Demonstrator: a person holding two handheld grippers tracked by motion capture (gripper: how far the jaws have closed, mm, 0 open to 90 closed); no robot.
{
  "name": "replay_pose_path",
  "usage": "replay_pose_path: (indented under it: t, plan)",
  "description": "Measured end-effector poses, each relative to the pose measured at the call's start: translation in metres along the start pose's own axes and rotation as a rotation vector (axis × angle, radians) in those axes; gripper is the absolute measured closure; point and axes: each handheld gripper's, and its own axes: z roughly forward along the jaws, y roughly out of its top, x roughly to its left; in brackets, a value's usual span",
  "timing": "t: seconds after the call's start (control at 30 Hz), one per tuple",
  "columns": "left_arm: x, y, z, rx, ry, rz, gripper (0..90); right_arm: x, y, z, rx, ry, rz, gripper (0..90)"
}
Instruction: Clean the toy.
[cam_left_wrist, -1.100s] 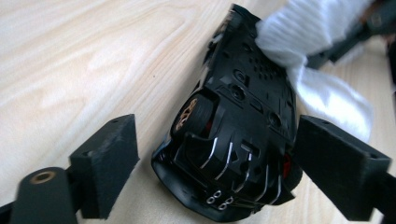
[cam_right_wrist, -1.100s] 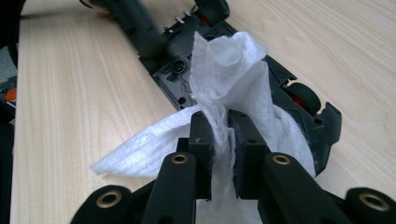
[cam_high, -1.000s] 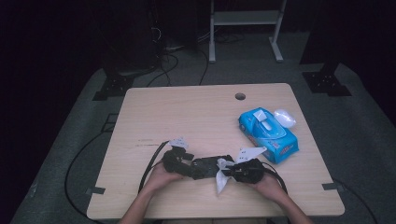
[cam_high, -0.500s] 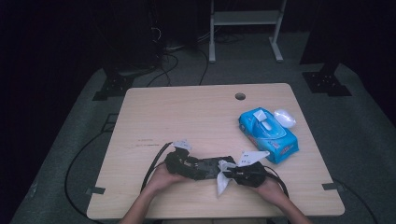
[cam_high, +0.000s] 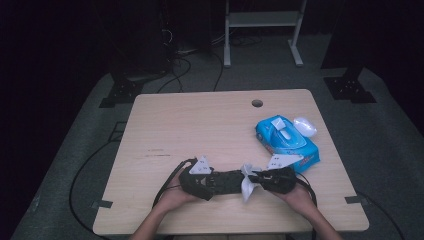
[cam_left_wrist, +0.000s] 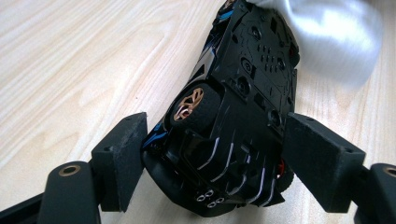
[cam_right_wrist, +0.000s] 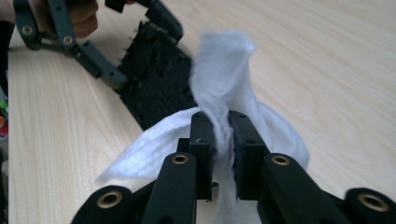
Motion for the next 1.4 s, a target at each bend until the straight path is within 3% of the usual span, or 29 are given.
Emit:
replay_pose_path:
  t: [0.1,0.3,0.37,0.53,0.8,0.83,1.0,1.07,1.13,1.2,1.23,1.33,1.37,1.4]
  plan:
    - [-0.005,-0.001,-0.002,-0.010,0.034,0.046,23.6,-0.008,0.000,-0.005,-0.011,0.000,0.019,78.2]
    - [-0.005,-0.002,-0.002,-0.018,0.037,0.048,23.6,-0.016,-0.003,-0.009,-0.027,-0.001,0.061,78.3]
    - [-0.006,-0.002,-0.002,-0.024,0.038,0.049,23.7,-0.020,-0.004,-0.007,-0.016,0.030,0.095,72.7]
    - [-0.006,-0.003,-0.002,-0.024,0.042,0.061,23.7,-0.024,-0.003,-0.002,0.012,0.064,0.114,61.2]
    - [-0.009,-0.003,-0.002,-0.033,0.054,0.082,23.7,-0.026,-0.002,0.020,0.094,0.148,0.145,52.0]
    - [-0.009,-0.003,-0.002,-0.033,0.057,0.084,23.7,-0.024,-0.001,0.025,0.102,0.176,0.139,53.8]
    - [-0.006,-0.003,-0.006,-0.046,0.060,0.077,27.0,-0.022,0.001,0.025,0.093,0.168,0.091,58.7]
    - [0.005,-0.005,-0.010,-0.072,0.050,-0.017,22.3,-0.019,0.002,0.024,0.091,0.161,0.049,60.9]
    - [0.013,-0.007,-0.011,-0.091,0.020,-0.076,21.3,-0.016,0.003,0.023,0.090,0.156,0.022,61.8]
    - [0.017,-0.008,-0.011,-0.098,-0.001,-0.098,21.4,-0.013,0.004,0.023,0.086,0.150,-0.020,62.7]
    - [0.020,-0.009,-0.008,-0.090,-0.035,-0.116,21.6,-0.012,0.004,0.023,0.083,0.148,-0.038,63.9]
    - [0.020,-0.009,-0.005,-0.081,-0.060,-0.099,30.4,-0.010,0.005,0.022,0.079,0.135,-0.052,64.2]
    - [0.017,-0.009,-0.003,-0.074,-0.069,-0.063,34.4,-0.009,0.006,0.022,0.081,0.115,-0.074,63.9]
    - [0.017,-0.009,-0.003,-0.074,-0.069,-0.063,37.0,-0.009,0.007,0.022,0.080,0.105,-0.072,64.0]
